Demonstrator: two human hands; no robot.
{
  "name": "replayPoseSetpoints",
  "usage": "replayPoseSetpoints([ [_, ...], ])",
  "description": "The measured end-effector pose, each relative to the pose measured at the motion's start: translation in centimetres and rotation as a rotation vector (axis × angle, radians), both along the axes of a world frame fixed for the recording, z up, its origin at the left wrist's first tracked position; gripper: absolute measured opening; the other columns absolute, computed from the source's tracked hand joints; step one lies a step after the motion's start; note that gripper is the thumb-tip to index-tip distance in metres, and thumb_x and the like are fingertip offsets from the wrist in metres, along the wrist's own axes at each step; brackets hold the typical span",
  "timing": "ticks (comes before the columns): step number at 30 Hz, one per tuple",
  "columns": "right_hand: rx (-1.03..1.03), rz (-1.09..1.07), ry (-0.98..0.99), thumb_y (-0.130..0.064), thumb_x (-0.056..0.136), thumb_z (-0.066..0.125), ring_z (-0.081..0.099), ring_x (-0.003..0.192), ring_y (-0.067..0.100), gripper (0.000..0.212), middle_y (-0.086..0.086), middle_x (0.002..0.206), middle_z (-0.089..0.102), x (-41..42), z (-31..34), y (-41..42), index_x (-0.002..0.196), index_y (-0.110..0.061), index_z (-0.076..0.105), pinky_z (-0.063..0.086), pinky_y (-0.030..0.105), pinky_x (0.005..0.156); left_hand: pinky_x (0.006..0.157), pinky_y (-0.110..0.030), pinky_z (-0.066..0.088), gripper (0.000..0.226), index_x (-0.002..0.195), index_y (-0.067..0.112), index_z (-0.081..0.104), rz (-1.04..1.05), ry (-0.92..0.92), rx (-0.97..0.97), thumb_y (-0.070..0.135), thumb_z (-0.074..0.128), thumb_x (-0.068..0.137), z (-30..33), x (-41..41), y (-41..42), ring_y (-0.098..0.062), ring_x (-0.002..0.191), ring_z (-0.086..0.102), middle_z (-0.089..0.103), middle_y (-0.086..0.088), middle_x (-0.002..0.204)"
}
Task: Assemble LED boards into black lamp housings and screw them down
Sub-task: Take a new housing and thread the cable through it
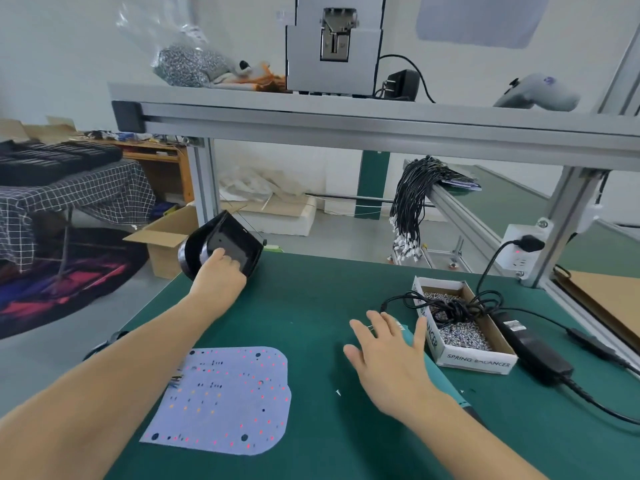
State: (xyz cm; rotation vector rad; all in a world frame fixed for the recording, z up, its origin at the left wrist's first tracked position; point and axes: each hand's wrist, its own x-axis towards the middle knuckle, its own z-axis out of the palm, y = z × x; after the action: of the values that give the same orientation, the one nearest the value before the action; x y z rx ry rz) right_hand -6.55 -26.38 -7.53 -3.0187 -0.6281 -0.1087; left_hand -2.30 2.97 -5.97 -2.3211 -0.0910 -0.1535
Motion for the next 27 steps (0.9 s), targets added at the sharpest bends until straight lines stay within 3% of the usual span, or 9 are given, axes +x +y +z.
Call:
replayPoseSetpoints([
  [2, 0.114, 0.023, 0.009, -0.045, 0.103, 0.022, 0.009, 0.146, 0.014, 0.051, -0.003, 0.159, 0.013, 0.3, 0.2, 0.3, 0.15, -0.027, 0.019, -0.009, 0.053, 0.115, 0.089, -0.034, 0.032, 0.023, 0.105, 0.018, 0.064, -0.036, -0.026, -0.064, 0.009, 0.051, 0.089, 0.8, -0.7, -1.7, -0.023, 0.102, 0.055, 0.06, -0.001, 0.106],
  [5, 0.753, 0.015, 0.38, -0.055, 0.098, 0.034, 0.023, 0.144, 0.011, 0.065, -0.01, 0.156, 0.025, 0.4, 1.7, 1.4, 0.153, -0.027, 0.014, 0.015, 0.032, 0.118, 0.075, -0.033, 0.041, 0.022, 0.085, 0.013, 0.065, -0.309, -0.165, -0.195, 0.003, 0.062, 0.066, 1.9, -3.9, -5.9, -0.024, 0.08, 0.058, 0.06, -0.004, 0.085],
  [9, 1.298, -0.128, 0.661, -0.042, 0.096, 0.051, 0.053, 0.116, 0.015, 0.062, -0.013, 0.132, 0.052, 1.1, 3.2, 3.0, 0.149, -0.03, 0.021, 0.044, 0.034, 0.102, 0.046, -0.025, 0.035, 0.022, 0.054, 0.017, 0.061, -0.737, -0.254, -0.47, 0.003, 0.044, 0.06, 1.8, -11.1, -12.2, -0.02, 0.047, 0.05, 0.051, 0.0, 0.054],
  [14, 0.956, -0.199, 0.513, -0.006, 0.092, 0.045, 0.059, 0.098, 0.022, 0.032, 0.002, 0.107, 0.063, -0.1, 2.7, 1.2, 0.122, -0.018, 0.051, 0.049, 0.035, 0.083, 0.084, -0.022, 0.043, 0.033, 0.108, 0.017, 0.07, -0.743, -0.178, -0.978, 0.034, 0.05, 0.088, 1.7, -16.3, -11.5, -0.011, 0.098, 0.058, 0.065, 0.006, 0.109],
  [16, 0.792, -0.169, 0.59, -0.005, 0.091, 0.044, 0.063, 0.1, 0.03, 0.027, 0.01, 0.104, 0.067, -1.2, 2.3, -0.6, 0.112, -0.016, 0.055, 0.051, 0.041, 0.089, 0.098, -0.02, 0.033, 0.036, 0.121, 0.018, 0.065, -0.478, -0.27, -1.172, 0.024, 0.048, 0.088, 2.3, -17.2, -6.7, -0.011, 0.116, 0.048, 0.058, 0.009, 0.123],
  [19, 0.603, -0.145, 0.598, -0.008, 0.093, 0.042, 0.061, 0.105, 0.028, 0.027, 0.011, 0.113, 0.064, -2.6, 2.2, -2.3, 0.116, -0.017, 0.052, 0.048, 0.041, 0.095, 0.108, -0.029, 0.03, 0.051, 0.135, 0.027, 0.051, 0.055, -0.149, -0.948, 0.01, 0.054, 0.086, 1.2, -18.0, 1.4, -0.013, 0.132, 0.037, 0.045, 0.011, 0.14],
  [22, 0.452, -0.132, 0.492, -0.014, 0.097, 0.042, 0.055, 0.115, 0.027, 0.038, 0.011, 0.129, 0.055, -3.2, 2.3, -2.2, 0.134, -0.011, 0.039, 0.044, 0.035, 0.093, 0.093, -0.027, 0.041, 0.033, 0.116, 0.038, 0.059, 0.216, 0.005, -0.908, 0.021, 0.06, 0.088, -0.8, -18.3, 4.4, -0.01, 0.115, 0.052, 0.049, 0.018, 0.131],
  [24, 0.321, -0.083, 0.361, -0.019, 0.098, 0.043, 0.05, 0.118, 0.026, 0.05, 0.01, 0.137, 0.043, -3.3, 2.4, -1.5, 0.144, -0.009, 0.026, 0.043, 0.035, 0.094, 0.082, -0.029, 0.046, 0.017, 0.086, 0.04, 0.06, 0.191, -0.094, -0.924, 0.024, 0.063, 0.088, -1.6, -18.3, 5.0, -0.014, 0.099, 0.059, 0.056, 0.017, 0.116],
  [27, 0.141, 0.002, 0.073, -0.031, 0.098, 0.047, 0.022, 0.14, 0.026, 0.069, 0.005, 0.157, 0.013, -3.5, 2.7, -0.5, 0.152, -0.014, 0.009, 0.024, 0.034, 0.113, 0.071, -0.035, 0.048, 0.017, 0.079, 0.029, 0.064, 0.135, -0.318, -0.913, 0.014, 0.067, 0.086, -0.9, -18.1, 5.1, -0.028, 0.082, 0.063, 0.067, 0.006, 0.094],
])
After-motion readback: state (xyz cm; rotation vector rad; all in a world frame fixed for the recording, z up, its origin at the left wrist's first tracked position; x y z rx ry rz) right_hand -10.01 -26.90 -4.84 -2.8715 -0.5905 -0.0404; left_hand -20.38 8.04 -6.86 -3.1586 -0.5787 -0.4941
